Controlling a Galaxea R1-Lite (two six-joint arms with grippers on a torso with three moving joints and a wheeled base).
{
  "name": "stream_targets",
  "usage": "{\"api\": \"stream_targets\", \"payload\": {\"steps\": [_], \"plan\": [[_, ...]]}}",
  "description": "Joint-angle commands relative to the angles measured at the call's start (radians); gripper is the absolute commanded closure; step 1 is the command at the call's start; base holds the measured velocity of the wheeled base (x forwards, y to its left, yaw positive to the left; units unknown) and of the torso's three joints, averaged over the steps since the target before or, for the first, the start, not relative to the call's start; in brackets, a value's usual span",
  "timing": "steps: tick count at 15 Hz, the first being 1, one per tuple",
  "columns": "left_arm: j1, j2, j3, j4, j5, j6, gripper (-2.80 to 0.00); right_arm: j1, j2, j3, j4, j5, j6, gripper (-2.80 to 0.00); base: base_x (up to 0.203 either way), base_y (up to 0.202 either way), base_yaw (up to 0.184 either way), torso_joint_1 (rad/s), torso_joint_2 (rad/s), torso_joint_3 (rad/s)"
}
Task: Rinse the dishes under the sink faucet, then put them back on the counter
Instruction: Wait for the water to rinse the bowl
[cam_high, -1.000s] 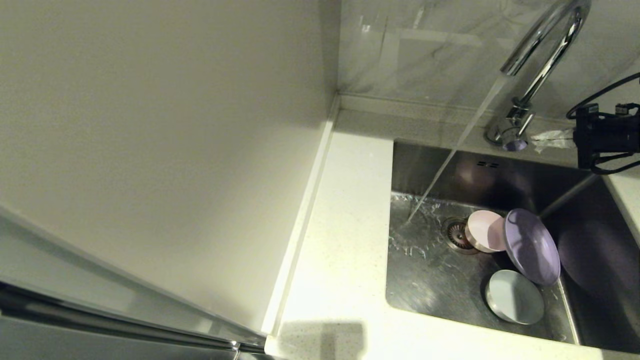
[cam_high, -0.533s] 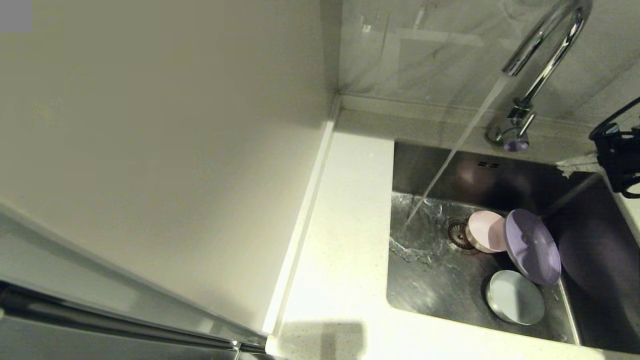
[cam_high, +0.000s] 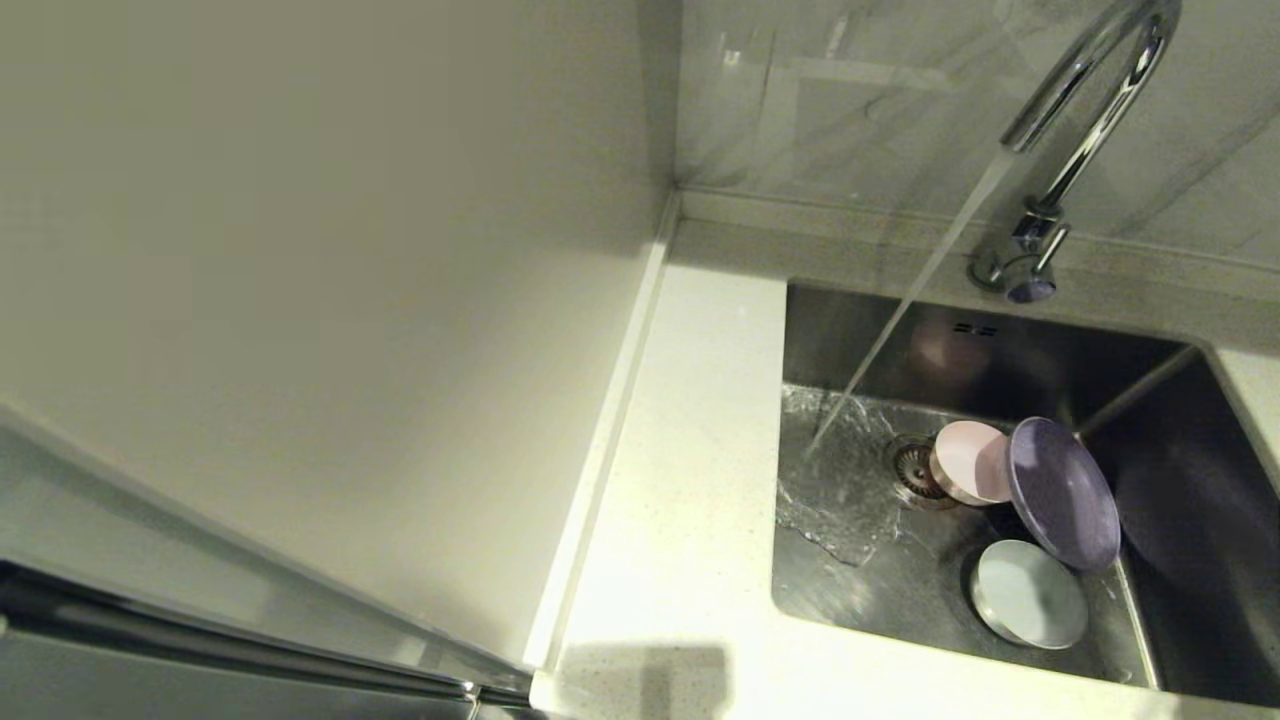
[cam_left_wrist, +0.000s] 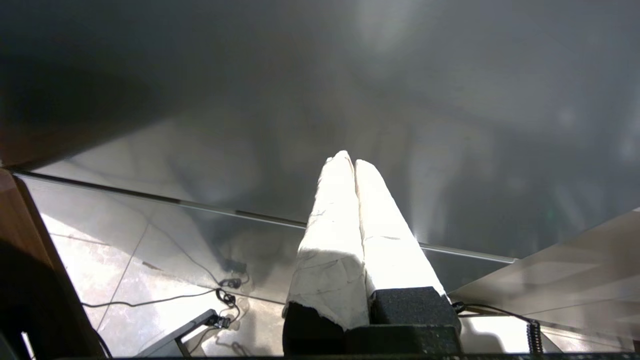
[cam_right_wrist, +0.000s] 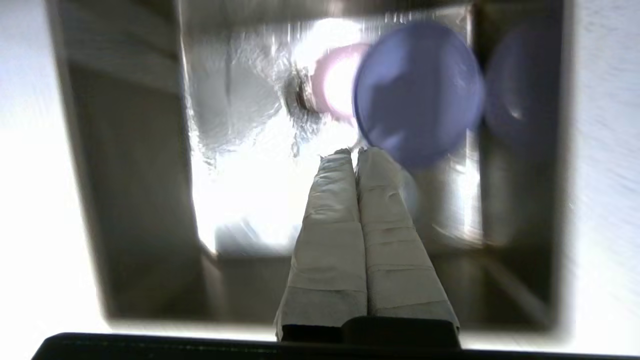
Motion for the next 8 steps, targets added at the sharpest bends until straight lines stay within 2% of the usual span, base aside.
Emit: {"api": "stream_targets", "payload": {"steps": [1, 3, 5, 7, 8], "plan": [[0.000, 0.000, 0.003, 0.000, 0.000, 0.000, 0.00, 0.119, -0.317, 0.227, -0.004, -0.092, -0.100, 0.00, 0.000, 0.000, 0.000, 0.000, 0.00, 0.000], [0.000, 0.000, 0.003, -0.001, 0.000, 0.000, 0.00, 0.192, -0.459, 0.431, -0.051, -0.152, -0.181, 0.00, 0.000, 0.000, 0.000, 0.000, 0.00, 0.000], [0.000, 0.000, 0.003, 0.000, 0.000, 0.000, 0.00, 0.280, -0.582, 0.634, -0.167, -0.217, -0.236, 0.00, 0.000, 0.000, 0.000, 0.000, 0.00, 0.000], [0.000, 0.000, 0.003, -0.001, 0.000, 0.000, 0.00, 0.388, -0.701, 0.774, -0.256, -0.315, -0.263, 0.00, 0.000, 0.000, 0.000, 0.000, 0.00, 0.000], [0.000, 0.000, 0.003, 0.000, 0.000, 0.000, 0.00, 0.415, -0.750, 0.804, -0.264, -0.343, -0.269, 0.00, 0.000, 0.000, 0.000, 0.000, 0.00, 0.000]]}}
